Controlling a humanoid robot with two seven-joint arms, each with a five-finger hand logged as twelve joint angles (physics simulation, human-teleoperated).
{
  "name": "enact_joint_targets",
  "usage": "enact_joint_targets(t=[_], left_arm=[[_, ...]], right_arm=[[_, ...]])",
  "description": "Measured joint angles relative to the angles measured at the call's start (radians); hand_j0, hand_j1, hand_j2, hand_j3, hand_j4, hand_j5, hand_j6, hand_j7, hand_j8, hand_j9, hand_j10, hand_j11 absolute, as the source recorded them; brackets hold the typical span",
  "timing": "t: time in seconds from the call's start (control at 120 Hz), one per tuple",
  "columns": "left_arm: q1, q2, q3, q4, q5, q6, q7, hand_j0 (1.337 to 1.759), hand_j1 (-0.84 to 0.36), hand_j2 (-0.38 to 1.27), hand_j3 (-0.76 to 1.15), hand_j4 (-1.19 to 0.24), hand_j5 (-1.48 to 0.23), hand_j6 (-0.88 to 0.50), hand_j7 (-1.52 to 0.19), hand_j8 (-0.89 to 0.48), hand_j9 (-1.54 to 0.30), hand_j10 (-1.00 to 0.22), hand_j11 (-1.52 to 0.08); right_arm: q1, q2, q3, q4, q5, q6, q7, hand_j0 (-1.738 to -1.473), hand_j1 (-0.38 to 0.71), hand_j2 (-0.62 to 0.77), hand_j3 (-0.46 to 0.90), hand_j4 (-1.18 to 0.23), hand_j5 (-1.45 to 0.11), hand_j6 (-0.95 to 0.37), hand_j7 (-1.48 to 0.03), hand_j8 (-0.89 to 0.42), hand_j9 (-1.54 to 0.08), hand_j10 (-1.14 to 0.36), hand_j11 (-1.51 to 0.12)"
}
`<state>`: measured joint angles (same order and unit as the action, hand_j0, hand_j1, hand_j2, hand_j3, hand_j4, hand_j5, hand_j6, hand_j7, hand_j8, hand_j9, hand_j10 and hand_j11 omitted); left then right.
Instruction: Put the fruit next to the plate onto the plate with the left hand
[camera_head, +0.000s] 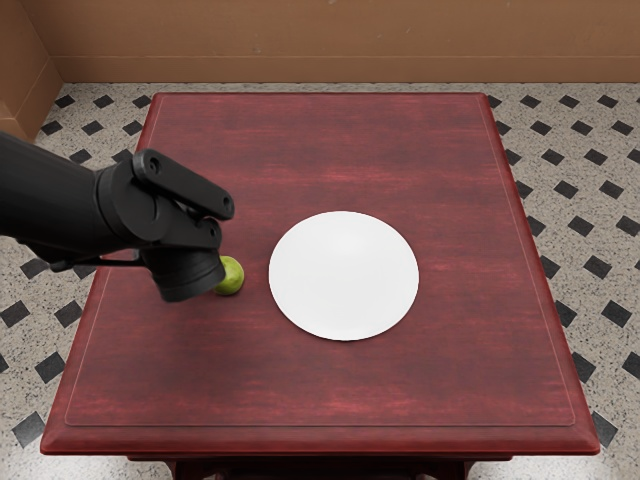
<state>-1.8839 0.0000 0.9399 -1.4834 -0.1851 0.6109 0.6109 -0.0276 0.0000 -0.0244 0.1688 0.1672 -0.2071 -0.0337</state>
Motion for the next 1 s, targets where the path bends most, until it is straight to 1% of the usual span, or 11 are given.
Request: enact_joint_targets(t=[0.125,0.2,0.542,0.875,1.0], left_arm=[[0.0,0.0,-0.001,0.02,-0.024,0.0,0.0,1.658,0.05,0.05,0.0,-0.25,-0.32,-0.25,-0.32,-0.25,-0.32,-0.25,-0.32],[0.014,0.0,-0.002,0.026,-0.031,0.0,0.0,1.658,0.05,0.05,0.0,-0.25,-0.32,-0.25,-0.32,-0.25,-0.32,-0.25,-0.32],[0.009,0.0,-0.052,0.016,-0.058,0.0,0.0,1.658,0.05,0.05,0.0,-0.25,-0.32,-0.25,-0.32,-0.25,-0.32,-0.25,-0.32],[0.009,0.0,-0.07,0.019,-0.057,0.0,0.0,1.658,0.05,0.05,0.0,-0.25,-0.32,-0.25,-0.32,-0.25,-0.32,-0.25,-0.32],[0.012,0.0,-0.094,0.022,-0.057,0.0,0.0,1.658,0.05,0.05,0.0,-0.25,-0.32,-0.25,-0.32,-0.25,-0.32,-0.25,-0.32]], right_arm=[[0.0,0.0,0.0,0.001,0.0,0.0,0.0,-1.658,-0.31,-0.01,0.0,-0.04,-0.05,-0.04,-0.05,-0.04,-0.05,-0.04,-0.05],[0.001,0.0,0.0,0.001,0.0,0.0,0.0,-1.658,-0.31,-0.01,0.0,-0.04,-0.05,-0.04,-0.05,-0.04,-0.05,-0.04,-0.05],[0.006,0.0,0.0,0.003,0.0,0.0,0.0,-1.658,-0.31,-0.01,0.0,-0.04,-0.05,-0.04,-0.05,-0.04,-0.05,-0.04,-0.05],[0.006,0.0,0.0,0.003,0.0,0.0,0.0,-1.658,-0.31,-0.01,0.0,-0.04,-0.05,-0.04,-0.05,-0.04,-0.05,-0.04,-0.05],[0.006,0.0,0.0,0.003,0.0,0.0,0.0,-1.658,-0.31,-0.01,0.0,-0.04,-0.05,-0.04,-0.05,-0.04,-0.05,-0.04,-0.05]])
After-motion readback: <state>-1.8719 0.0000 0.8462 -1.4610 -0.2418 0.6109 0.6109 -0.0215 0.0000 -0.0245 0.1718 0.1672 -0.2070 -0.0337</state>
